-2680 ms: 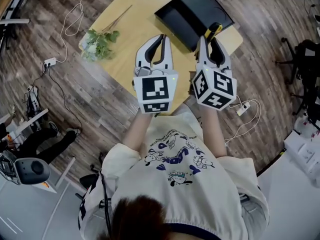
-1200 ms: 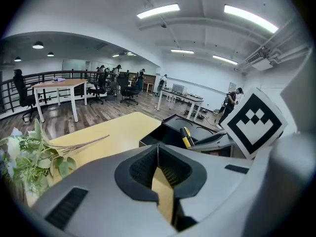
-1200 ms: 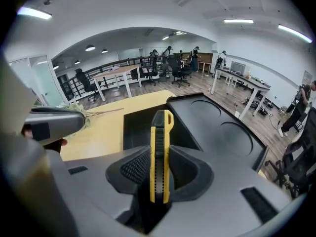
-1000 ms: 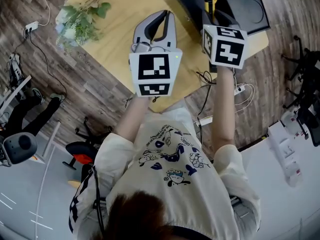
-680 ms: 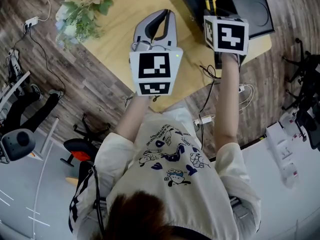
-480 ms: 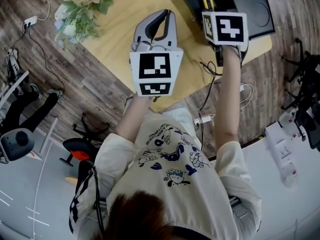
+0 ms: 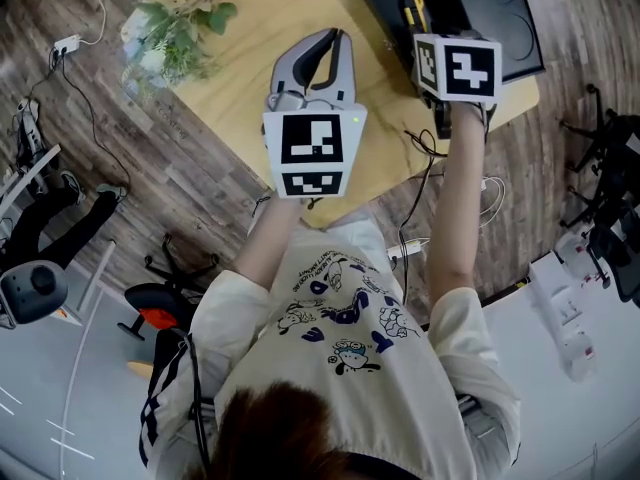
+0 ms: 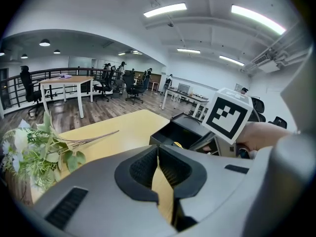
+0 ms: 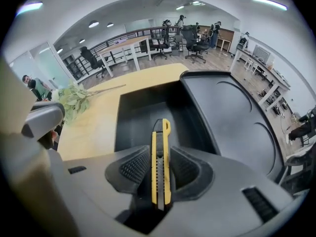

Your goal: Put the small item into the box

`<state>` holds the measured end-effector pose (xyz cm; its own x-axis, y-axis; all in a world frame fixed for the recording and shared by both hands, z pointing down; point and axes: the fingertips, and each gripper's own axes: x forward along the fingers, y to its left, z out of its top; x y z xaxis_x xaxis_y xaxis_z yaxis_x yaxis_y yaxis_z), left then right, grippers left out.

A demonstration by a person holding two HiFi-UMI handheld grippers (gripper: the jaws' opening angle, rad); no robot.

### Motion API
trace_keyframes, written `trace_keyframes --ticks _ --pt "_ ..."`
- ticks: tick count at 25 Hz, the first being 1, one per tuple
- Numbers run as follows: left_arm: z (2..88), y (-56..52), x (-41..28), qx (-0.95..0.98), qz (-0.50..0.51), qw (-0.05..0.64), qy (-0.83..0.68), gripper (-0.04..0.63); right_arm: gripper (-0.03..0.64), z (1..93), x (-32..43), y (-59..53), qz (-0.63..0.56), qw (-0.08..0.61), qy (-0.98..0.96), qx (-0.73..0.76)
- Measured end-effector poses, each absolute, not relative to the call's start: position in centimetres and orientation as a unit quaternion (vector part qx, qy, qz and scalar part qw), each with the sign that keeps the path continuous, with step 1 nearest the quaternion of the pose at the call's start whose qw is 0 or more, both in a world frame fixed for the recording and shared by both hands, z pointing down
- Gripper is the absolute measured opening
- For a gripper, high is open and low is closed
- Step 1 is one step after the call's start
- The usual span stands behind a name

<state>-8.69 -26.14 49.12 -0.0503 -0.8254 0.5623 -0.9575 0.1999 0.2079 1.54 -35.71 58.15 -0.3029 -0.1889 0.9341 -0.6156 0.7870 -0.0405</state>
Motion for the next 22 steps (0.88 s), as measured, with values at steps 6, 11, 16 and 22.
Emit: trace_keyframes --ticks 6,11,16,22 --pt "46.3 -26.1 -8.6 0.636 0.1 0.274 -0.714 0.023 0.092 50.8 1.8 -35.1 0.179 0.417 -0.828 0.329" --pt "41.9 -26.2 -7.9 0.657 0.087 0.235 -0.711 0.023 0.066 43.7 2.4 -32.6 0.174 0.284 -0.863 0.38" --pt "37.6 -26.0 -6.6 0.686 0.069 0.197 -0.697 0.023 0.051 37.6 3.4 -30.5 0.156 0.191 -0.868 0.43" --pt "32.5 -25.1 -4.8 0.711 0.058 0.147 -0.685 0.023 0.044 32.3 4.9 -28.6 0.112 0.127 -0.86 0.482"
